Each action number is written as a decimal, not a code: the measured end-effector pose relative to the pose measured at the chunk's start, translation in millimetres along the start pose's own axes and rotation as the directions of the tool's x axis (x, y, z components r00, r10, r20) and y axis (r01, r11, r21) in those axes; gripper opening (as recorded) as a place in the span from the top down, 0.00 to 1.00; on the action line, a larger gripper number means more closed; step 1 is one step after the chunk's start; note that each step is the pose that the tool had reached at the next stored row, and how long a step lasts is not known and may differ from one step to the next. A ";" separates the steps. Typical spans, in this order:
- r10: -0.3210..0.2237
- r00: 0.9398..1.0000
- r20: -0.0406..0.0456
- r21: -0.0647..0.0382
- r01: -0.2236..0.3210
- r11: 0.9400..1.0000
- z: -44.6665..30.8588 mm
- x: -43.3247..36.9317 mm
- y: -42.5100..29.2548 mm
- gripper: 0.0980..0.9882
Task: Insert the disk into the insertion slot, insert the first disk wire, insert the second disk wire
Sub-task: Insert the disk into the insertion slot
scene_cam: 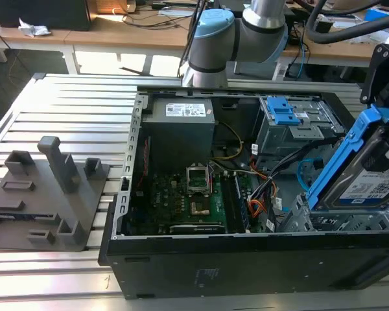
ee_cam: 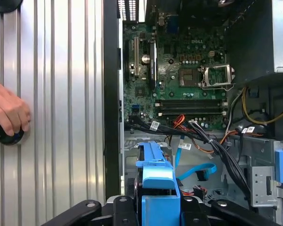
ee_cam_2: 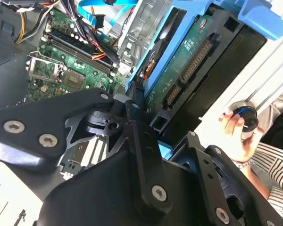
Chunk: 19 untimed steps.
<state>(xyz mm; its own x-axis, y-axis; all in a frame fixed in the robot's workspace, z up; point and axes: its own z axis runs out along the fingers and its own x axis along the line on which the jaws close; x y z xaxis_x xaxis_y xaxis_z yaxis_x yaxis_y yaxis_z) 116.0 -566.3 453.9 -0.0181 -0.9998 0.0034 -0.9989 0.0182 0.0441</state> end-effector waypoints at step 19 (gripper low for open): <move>-0.001 1.000 0.014 -0.005 0.001 1.000 26.0 -17.8 -17.1 0.70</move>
<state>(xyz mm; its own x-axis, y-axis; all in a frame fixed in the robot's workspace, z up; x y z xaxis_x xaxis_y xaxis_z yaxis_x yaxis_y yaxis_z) 132.3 -548.9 427.1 -0.0179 -0.9998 -0.0105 -0.9986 0.0174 0.0495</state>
